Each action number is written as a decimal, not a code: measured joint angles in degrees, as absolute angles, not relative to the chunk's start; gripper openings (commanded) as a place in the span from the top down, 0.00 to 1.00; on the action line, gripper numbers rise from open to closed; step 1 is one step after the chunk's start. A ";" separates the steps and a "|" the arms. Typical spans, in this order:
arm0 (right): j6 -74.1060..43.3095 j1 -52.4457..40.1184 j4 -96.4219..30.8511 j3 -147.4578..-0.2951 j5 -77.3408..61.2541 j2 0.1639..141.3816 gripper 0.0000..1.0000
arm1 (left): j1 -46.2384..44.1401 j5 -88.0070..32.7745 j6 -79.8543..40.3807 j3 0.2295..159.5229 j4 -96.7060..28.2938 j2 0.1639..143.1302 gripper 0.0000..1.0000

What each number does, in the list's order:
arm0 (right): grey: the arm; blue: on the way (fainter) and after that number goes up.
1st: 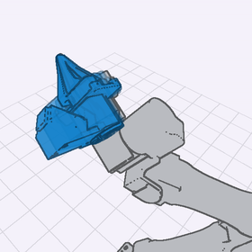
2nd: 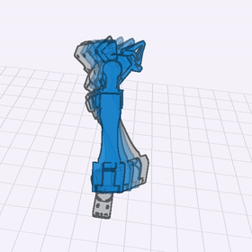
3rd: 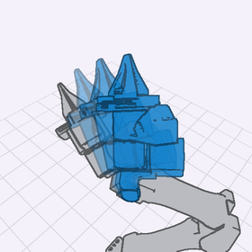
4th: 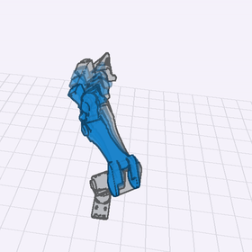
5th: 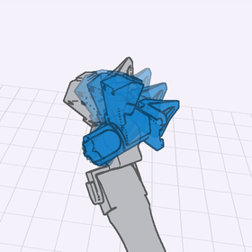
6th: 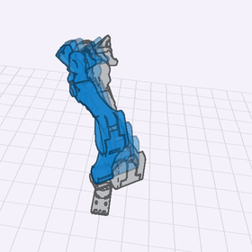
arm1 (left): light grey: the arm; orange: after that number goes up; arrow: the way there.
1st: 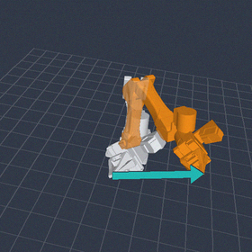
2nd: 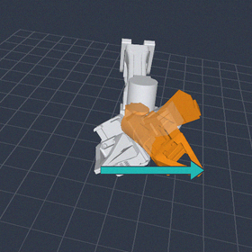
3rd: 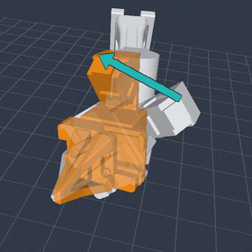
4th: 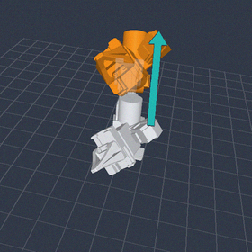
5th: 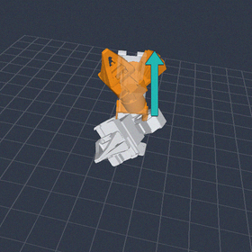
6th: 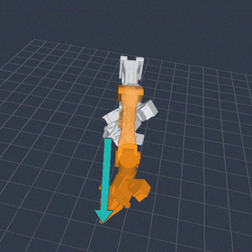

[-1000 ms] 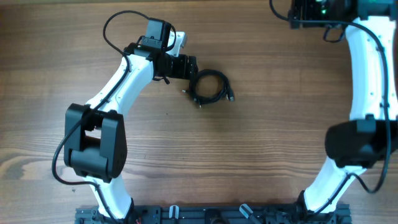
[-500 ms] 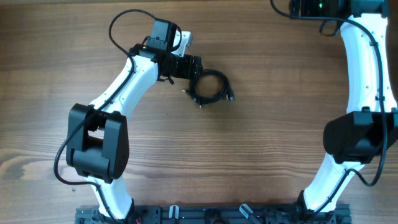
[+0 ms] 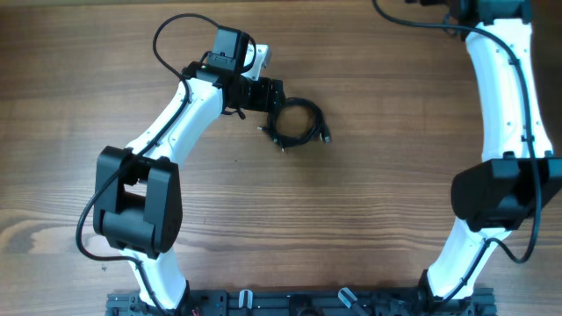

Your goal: Untangle cables

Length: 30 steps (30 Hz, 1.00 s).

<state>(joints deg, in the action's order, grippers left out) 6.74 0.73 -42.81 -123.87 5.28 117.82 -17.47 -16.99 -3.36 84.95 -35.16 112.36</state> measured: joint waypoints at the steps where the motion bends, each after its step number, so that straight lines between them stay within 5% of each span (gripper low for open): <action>1: 6.72 1.76 -42.70 -123.33 5.45 117.49 0.00 | -17.47 -16.75 -3.33 84.95 -35.16 112.36 0.11; 9: 6.48 8.01 -30.09 -101.43 6.04 101.97 0.00 | -17.47 -15.92 -3.33 84.95 -34.65 112.36 0.11; 30: 6.09 -2.48 -9.23 -69.89 7.25 87.61 0.00 | -17.47 -14.41 -3.31 84.95 -34.28 112.36 0.10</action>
